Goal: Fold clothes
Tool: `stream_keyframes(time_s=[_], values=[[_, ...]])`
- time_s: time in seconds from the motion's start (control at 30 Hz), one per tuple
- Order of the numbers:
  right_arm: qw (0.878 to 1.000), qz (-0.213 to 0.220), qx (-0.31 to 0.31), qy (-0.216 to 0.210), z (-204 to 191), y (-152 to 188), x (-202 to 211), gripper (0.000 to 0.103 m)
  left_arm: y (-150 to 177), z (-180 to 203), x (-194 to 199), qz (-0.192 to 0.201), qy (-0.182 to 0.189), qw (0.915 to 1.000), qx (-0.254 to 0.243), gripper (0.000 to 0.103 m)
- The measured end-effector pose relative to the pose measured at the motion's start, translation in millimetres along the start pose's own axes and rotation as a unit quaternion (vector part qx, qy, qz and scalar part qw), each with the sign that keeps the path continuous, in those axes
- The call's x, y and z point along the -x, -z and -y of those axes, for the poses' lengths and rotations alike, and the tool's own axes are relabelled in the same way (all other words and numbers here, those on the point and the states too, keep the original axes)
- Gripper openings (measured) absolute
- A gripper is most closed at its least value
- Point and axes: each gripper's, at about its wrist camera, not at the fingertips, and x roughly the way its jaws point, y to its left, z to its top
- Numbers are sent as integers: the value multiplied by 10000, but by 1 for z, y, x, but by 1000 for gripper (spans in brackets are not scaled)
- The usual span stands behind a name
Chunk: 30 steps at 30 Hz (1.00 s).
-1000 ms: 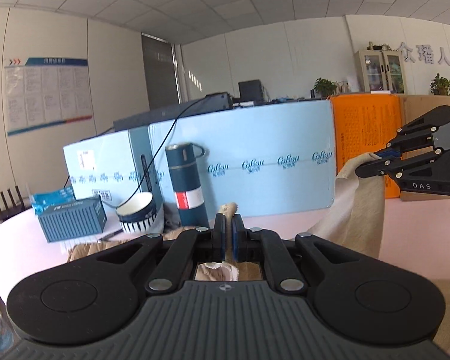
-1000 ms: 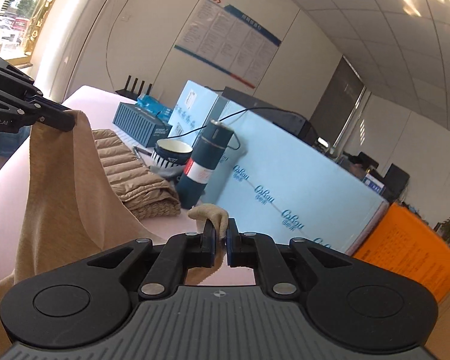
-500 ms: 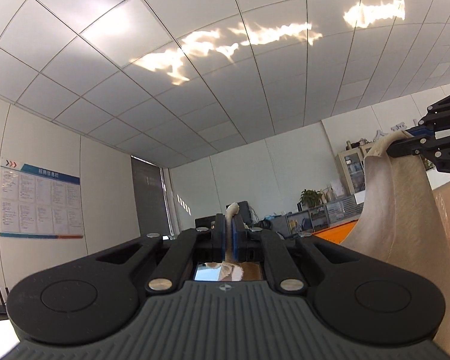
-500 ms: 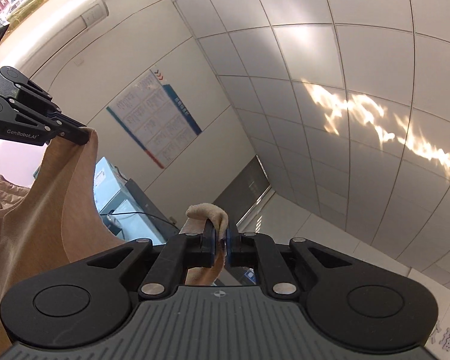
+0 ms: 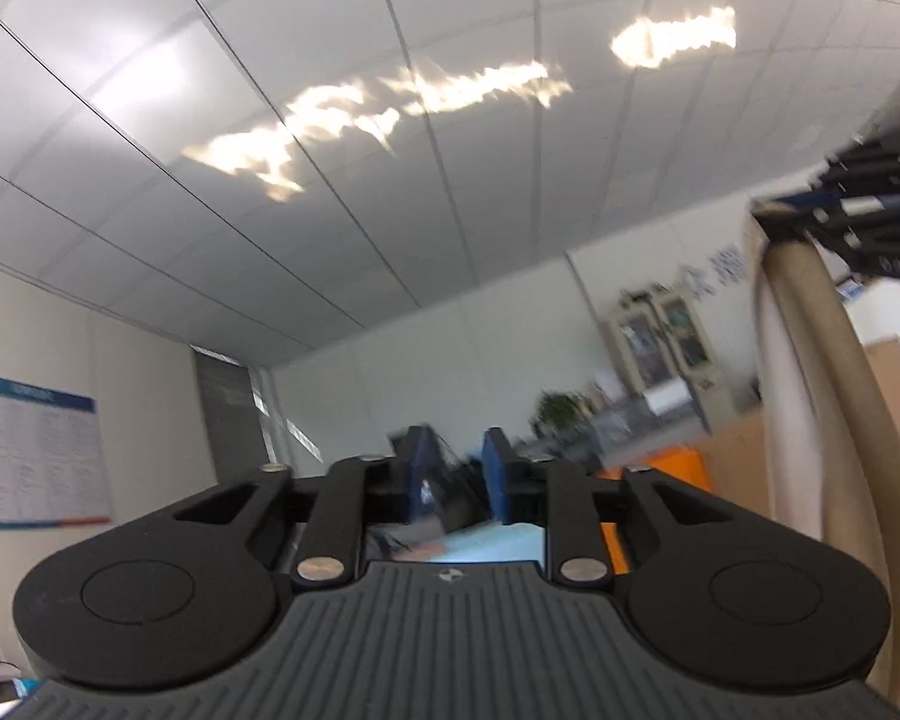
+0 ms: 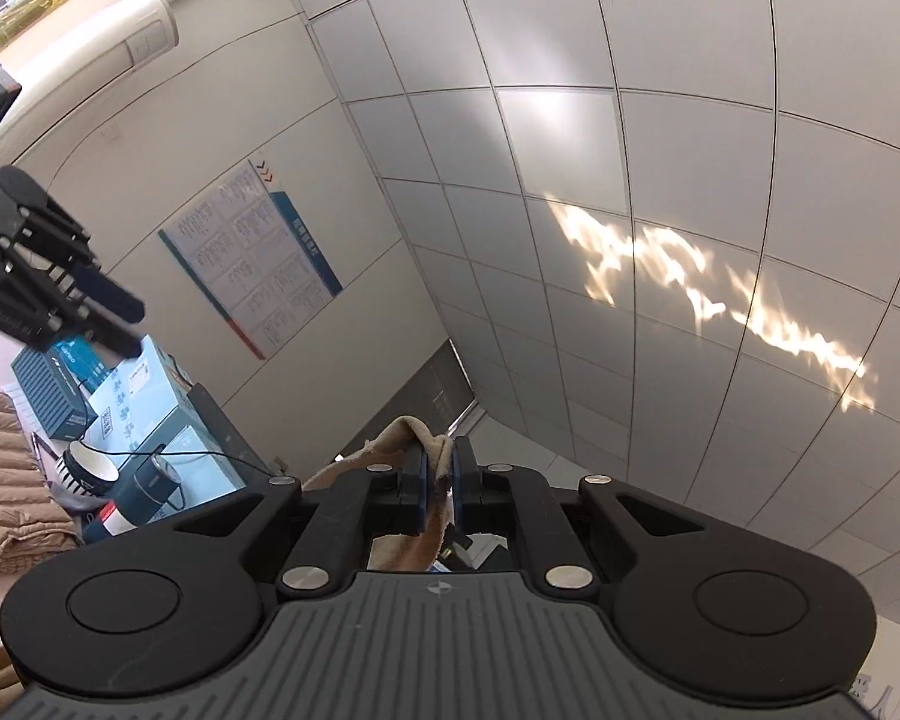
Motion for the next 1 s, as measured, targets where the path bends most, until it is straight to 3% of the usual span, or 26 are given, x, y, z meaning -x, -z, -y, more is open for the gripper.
stream_keyframes(time_s=[0.03,0.17,0.23,0.33,0.5,0.53,0.57,0.6,0.67,0.7,0.77,1.0], values=[[10000,-78,5,-23,-3,3,1,7,13,4,-9,-416,435,9982,18,77],[9995,-312,-36,-60,-11,13,5,7,56,31,-34,-1478,1555,9760,371,77],[9992,-396,-90,-27,-12,16,5,8,71,52,-48,-1814,1895,9627,663,77],[9983,-570,-142,-9,-14,20,6,10,89,82,-64,-2004,2367,9456,984,76],[9967,-789,-191,-28,-17,22,8,10,130,134,-86,-2422,2836,9250,725,76],[9966,-806,-184,-24,-18,21,10,10,136,142,-88,-2481,2879,9221,726,72],[9965,-822,-177,-19,-18,21,11,11,141,148,-90,-2529,2922,9193,748,58],[9963,-839,-174,-14,-19,21,11,11,145,152,-93,-2569,2939,9173,782,51],[9960,-875,-184,-5,-20,21,12,11,151,159,-96,-2646,2846,9174,857,14],[9958,-897,-188,-1,-20,21,13,11,151,159,-95,-2632,2781,9196,883,5],[9956,-917,-182,30,-20,21,15,11,148,156,-93,-2555,2651,9251,932,2],[9969,-589,-371,373,-11,16,30,12,98,96,-54,-1662,1633,9670,1028,2]])
